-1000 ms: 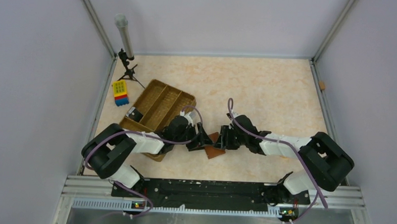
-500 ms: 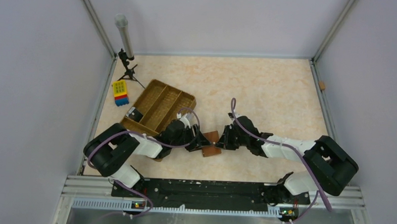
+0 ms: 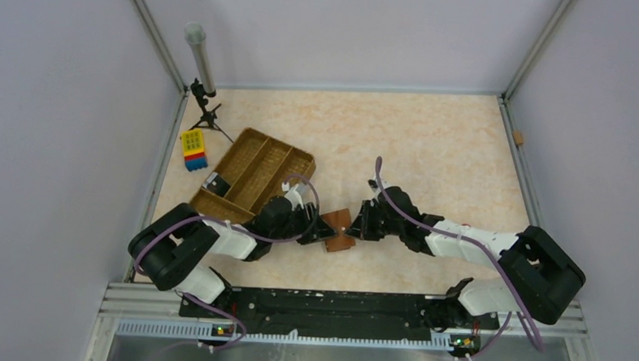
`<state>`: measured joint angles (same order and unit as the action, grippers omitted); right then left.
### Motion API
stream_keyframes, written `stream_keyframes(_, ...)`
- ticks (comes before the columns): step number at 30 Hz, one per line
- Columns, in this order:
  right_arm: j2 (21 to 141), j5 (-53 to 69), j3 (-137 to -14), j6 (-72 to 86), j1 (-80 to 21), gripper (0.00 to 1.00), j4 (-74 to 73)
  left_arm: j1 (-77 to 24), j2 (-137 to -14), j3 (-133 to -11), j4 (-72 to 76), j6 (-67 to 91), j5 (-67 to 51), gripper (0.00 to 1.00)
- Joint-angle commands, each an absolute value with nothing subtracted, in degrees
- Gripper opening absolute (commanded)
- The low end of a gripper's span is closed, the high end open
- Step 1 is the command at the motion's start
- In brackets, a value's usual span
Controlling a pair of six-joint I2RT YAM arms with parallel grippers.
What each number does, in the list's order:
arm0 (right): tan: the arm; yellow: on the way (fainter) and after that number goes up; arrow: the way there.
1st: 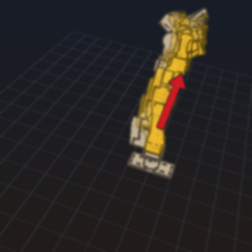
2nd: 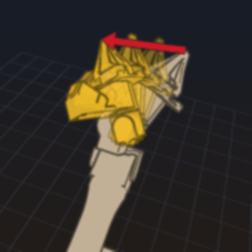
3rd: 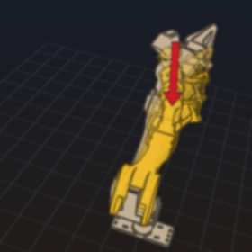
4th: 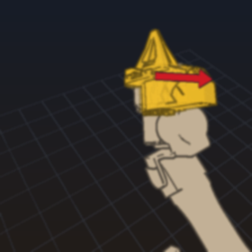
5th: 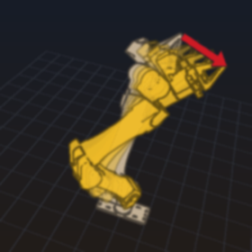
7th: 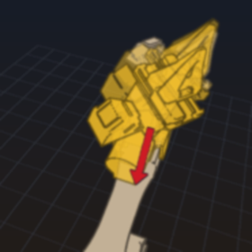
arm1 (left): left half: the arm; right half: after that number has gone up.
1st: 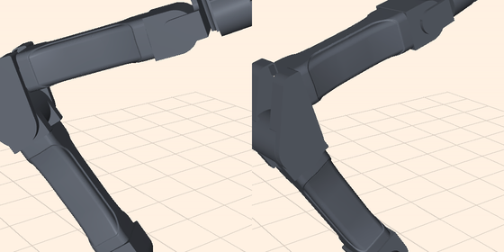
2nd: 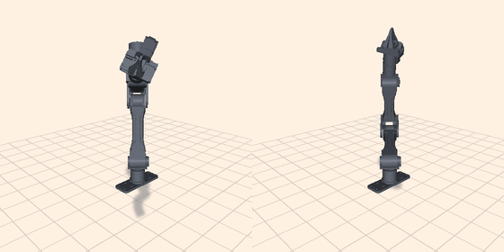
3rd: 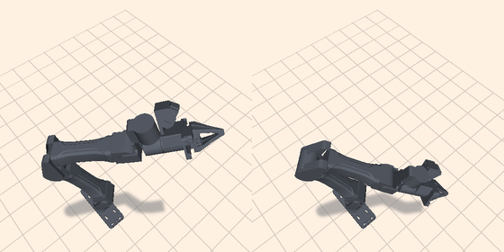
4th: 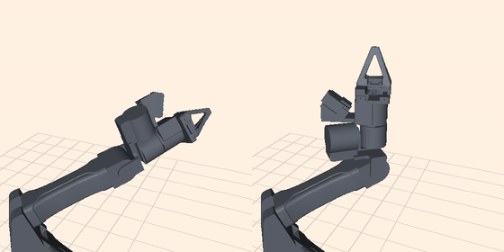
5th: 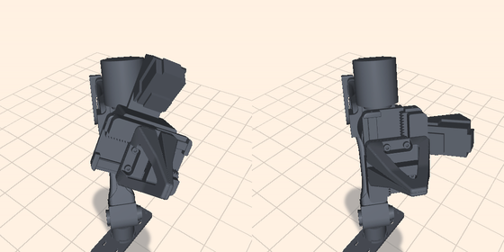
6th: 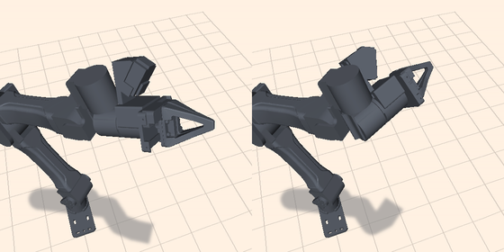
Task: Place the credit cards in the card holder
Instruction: Close the card holder at the center of the board.
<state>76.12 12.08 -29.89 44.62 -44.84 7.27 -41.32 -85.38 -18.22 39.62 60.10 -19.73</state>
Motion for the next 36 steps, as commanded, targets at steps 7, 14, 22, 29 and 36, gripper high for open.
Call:
stream_keyframes(7, 77.66, 11.32, -30.23, 44.97, -45.33, 0.0, 10.72, -42.08, -86.38, -16.0, 56.7, 63.74, -26.9, 0.33)
stream_keyframes(14, 78.26, 9.89, -30.83, 44.11, -45.22, 0.01, 7.89, -42.1, -86.89, -15.62, 56.41, 64.14, -26.63, 0.0)
stream_keyframes(22, 71.0, 3.57, -29.9, 40.54, -39.87, 0.37, -1.25, -41.69, -86.06, -13.43, 53.02, 58.25, -30.57, 0.0)
stream_keyframes(29, 62.06, 3.62, -28.43, 34.08, -39.56, 0.51, -5.65, -39.82, -81.5, -13.5, 54.01, 54.75, -43.0, 0.0)
stream_keyframes(36, 43.57, 15.49, -28.25, 26.92, -38.94, 0.72, -5.04, -34.28, -64.32, -23.4, 23.67, 43.21, -56.4, 0.0)
